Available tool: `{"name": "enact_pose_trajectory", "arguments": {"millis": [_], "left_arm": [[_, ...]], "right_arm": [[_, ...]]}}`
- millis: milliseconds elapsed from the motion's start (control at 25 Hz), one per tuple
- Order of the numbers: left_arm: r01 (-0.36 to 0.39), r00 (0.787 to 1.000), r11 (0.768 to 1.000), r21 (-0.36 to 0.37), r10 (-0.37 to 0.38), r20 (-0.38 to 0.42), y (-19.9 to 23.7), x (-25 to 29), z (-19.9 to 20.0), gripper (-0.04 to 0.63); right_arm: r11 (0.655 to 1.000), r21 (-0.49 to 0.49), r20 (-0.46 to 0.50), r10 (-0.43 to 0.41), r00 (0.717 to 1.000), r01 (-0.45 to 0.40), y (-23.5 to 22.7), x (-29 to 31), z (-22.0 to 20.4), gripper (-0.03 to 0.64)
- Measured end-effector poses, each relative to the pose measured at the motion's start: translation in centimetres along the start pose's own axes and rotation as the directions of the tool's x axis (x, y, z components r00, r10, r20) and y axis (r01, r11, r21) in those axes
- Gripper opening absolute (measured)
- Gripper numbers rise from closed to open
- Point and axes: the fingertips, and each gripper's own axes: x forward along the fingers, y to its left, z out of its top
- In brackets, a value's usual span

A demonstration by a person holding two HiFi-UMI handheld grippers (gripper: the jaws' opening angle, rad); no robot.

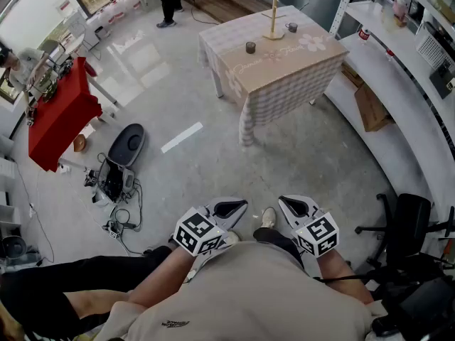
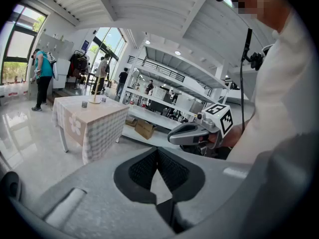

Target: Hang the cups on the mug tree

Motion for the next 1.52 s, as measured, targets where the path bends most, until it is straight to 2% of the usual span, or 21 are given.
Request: {"name": "enact_pose_trajectory", "arguments": {"millis": [160, 400, 680, 880, 1040, 1200, 1520], "left_arm": [[-0.003, 1.000, 1.000, 0.001, 0.003, -0.012, 1.0, 2.9, 1.4, 0.008], [-0.006, 1.000, 1.000, 0.025, 0.006, -0.010, 1.7, 8.1, 5.7, 0.008], [0.011, 1.000, 1.000, 0.006, -0.011, 0.009, 2.9, 15.6, 10.3, 0.008], [0.013, 1.000, 1.000, 0.015, -0.013, -0.028, 4.6, 19.0, 11.6, 0.008], [0.049, 0.998, 0.999, 0.006, -0.049, -0.033, 7.5, 21.6, 13.3, 0.008], [0.091, 0.996, 0.996, 0.018, -0.091, -0.018, 11.7, 24.2, 15.6, 0.008], [0.168, 0.986, 0.984, 0.063, -0.168, -0.012, 20.9, 26.4, 22.7, 0.008]], "right_arm": [[1.000, 0.003, 0.013, -0.003, 1.000, 0.003, -3.7, -0.1, 0.6, 0.012], [1.000, 0.021, 0.023, 0.007, 1.000, -0.007, -9.6, -1.0, 1.5, 0.012], [1.000, 0.012, 0.033, 0.002, 0.999, -0.002, -17.7, -2.0, 1.4, 0.017], [0.999, 0.046, 0.045, -0.022, 0.999, 0.020, -21.6, -1.1, 1.8, 0.018], [0.997, 0.068, 0.048, -0.052, 0.997, 0.049, -25.1, 0.7, 2.6, 0.018], [0.992, 0.076, 0.008, -0.105, 0.994, 0.104, -29.2, 3.1, 3.5, 0.027], [0.981, 0.056, -0.031, -0.184, 0.982, 0.186, -36.8, 9.5, 10.6, 0.094]]}}
